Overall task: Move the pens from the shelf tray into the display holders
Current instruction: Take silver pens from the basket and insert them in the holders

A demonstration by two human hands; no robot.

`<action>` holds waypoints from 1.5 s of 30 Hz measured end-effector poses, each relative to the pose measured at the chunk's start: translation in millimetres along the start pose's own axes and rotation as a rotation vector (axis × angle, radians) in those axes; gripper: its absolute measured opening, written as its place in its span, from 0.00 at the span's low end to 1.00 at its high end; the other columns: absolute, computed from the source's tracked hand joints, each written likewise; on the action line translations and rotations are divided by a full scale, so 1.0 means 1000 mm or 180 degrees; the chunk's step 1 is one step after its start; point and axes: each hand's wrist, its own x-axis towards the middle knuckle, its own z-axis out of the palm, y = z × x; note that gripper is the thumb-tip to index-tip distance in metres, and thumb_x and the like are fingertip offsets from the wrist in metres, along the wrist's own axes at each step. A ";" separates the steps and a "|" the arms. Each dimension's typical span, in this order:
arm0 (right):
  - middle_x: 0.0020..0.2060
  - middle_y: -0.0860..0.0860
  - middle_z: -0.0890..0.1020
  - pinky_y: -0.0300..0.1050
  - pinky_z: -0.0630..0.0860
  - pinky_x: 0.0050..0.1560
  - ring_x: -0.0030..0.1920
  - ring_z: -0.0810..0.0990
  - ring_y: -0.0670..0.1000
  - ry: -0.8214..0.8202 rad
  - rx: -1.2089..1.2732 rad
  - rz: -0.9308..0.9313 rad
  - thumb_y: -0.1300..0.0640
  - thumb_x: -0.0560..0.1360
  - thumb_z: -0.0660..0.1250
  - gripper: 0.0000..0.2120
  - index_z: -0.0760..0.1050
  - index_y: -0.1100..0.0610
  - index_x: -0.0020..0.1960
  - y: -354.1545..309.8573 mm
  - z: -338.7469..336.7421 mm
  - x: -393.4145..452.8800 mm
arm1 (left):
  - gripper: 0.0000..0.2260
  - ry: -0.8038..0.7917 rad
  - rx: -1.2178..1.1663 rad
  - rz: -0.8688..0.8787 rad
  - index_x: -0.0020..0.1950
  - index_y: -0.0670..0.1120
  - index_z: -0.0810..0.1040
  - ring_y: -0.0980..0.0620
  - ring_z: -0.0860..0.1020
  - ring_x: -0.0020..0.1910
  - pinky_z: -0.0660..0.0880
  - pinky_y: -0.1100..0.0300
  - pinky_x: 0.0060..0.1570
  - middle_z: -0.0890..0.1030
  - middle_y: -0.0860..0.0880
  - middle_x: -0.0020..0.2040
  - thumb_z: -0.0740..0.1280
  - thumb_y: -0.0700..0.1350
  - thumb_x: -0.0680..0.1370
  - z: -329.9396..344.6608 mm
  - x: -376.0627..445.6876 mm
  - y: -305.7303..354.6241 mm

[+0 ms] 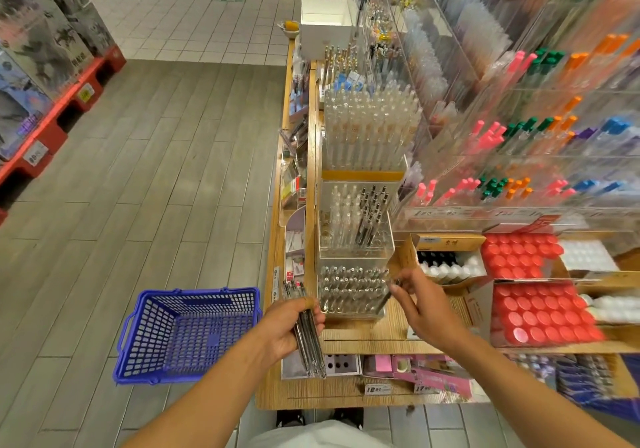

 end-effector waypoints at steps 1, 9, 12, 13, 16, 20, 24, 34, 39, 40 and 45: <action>0.38 0.43 0.78 0.37 0.74 0.36 0.39 0.78 0.45 -0.0011 -0.0115 0.0022 0.45 0.78 0.58 0.09 0.70 0.50 0.51 0.005 0.002 -0.006 | 0.08 0.0029 -0.0025 -0.0019 0.57 0.33 0.77 0.45 0.81 0.39 0.80 0.51 0.43 0.81 0.38 0.40 0.64 0.35 0.80 0.000 0.001 -0.001; 0.41 0.38 0.73 0.29 0.68 0.35 0.40 0.75 0.38 0.0145 -0.0449 0.0059 0.50 0.80 0.62 0.05 0.71 0.51 0.53 0.027 0.025 -0.013 | 0.08 0.0049 -0.0069 -0.0101 0.56 0.35 0.77 0.44 0.81 0.40 0.79 0.48 0.51 0.82 0.39 0.41 0.65 0.36 0.79 0.000 0.001 -0.004; 0.43 0.40 0.70 0.27 0.66 0.35 0.38 0.73 0.38 0.0207 -0.0676 -0.0038 0.55 0.79 0.65 0.03 0.73 0.54 0.52 0.028 0.030 -0.012 | 0.08 -0.0009 -0.0047 -0.0083 0.57 0.35 0.76 0.44 0.80 0.40 0.78 0.48 0.52 0.81 0.39 0.41 0.65 0.36 0.80 0.000 -0.001 -0.004; 0.43 0.41 0.71 0.27 0.65 0.35 0.37 0.73 0.39 0.0215 -0.0716 -0.0050 0.56 0.79 0.66 0.04 0.73 0.54 0.51 0.029 0.032 -0.013 | 0.08 -0.0031 -0.0055 -0.0079 0.57 0.35 0.76 0.44 0.80 0.40 0.78 0.48 0.52 0.81 0.39 0.41 0.64 0.36 0.80 0.000 -0.002 -0.004; 0.42 0.41 0.72 0.26 0.63 0.34 0.36 0.72 0.40 0.0260 -0.0755 -0.0027 0.56 0.78 0.67 0.04 0.74 0.54 0.51 0.030 0.035 -0.013 | 0.06 -0.0129 -0.0039 -0.0079 0.56 0.35 0.75 0.44 0.80 0.40 0.79 0.48 0.48 0.80 0.39 0.42 0.64 0.35 0.80 0.000 -0.005 -0.005; 0.40 0.42 0.74 0.31 0.67 0.34 0.38 0.75 0.42 0.0127 -0.0681 0.0273 0.52 0.79 0.66 0.04 0.70 0.50 0.49 0.029 0.039 -0.012 | 0.04 -0.0163 0.0016 -0.0036 0.52 0.34 0.77 0.45 0.81 0.40 0.81 0.50 0.45 0.81 0.38 0.41 0.65 0.32 0.78 0.001 -0.009 -0.007; 0.38 0.42 0.75 0.32 0.69 0.33 0.37 0.75 0.41 0.0072 -0.0683 0.0411 0.51 0.79 0.66 0.06 0.68 0.49 0.47 0.029 0.041 -0.014 | 0.06 -0.0179 0.0056 0.0001 0.53 0.32 0.77 0.44 0.82 0.42 0.81 0.50 0.45 0.82 0.37 0.44 0.66 0.32 0.78 0.002 -0.009 -0.009; 0.39 0.42 0.77 0.33 0.70 0.38 0.38 0.75 0.40 0.0178 0.0097 0.0562 0.48 0.77 0.68 0.06 0.72 0.47 0.45 -0.024 0.037 -0.011 | 0.18 -0.0507 0.0198 0.0163 0.54 0.29 0.79 0.44 0.84 0.39 0.82 0.55 0.37 0.84 0.35 0.45 0.74 0.34 0.66 0.006 -0.016 -0.010; 0.41 0.56 0.82 0.43 0.81 0.47 0.40 0.82 0.48 -0.0704 0.1475 0.1136 0.53 0.77 0.69 0.07 0.78 0.56 0.50 -0.065 0.045 0.011 | 0.31 -0.0608 0.0256 0.0240 0.67 0.30 0.69 0.44 0.83 0.37 0.82 0.54 0.34 0.84 0.36 0.44 0.75 0.32 0.67 0.016 -0.021 -0.011; 0.39 0.56 0.82 0.49 0.82 0.48 0.39 0.82 0.52 -0.0767 0.1785 0.1279 0.55 0.77 0.70 0.07 0.78 0.59 0.50 -0.070 0.046 0.013 | 0.33 -0.0628 0.0273 0.0248 0.69 0.31 0.67 0.43 0.83 0.37 0.82 0.54 0.34 0.84 0.36 0.44 0.75 0.31 0.66 0.018 -0.022 -0.011; 0.38 0.53 0.79 0.46 0.81 0.37 0.29 0.79 0.51 -0.0740 0.2238 0.1561 0.60 0.78 0.67 0.03 0.75 0.60 0.47 -0.076 0.045 0.016 | 0.45 -0.0562 0.0097 0.0225 0.78 0.42 0.51 0.42 0.82 0.35 0.82 0.50 0.33 0.83 0.33 0.44 0.74 0.30 0.69 0.025 -0.022 -0.013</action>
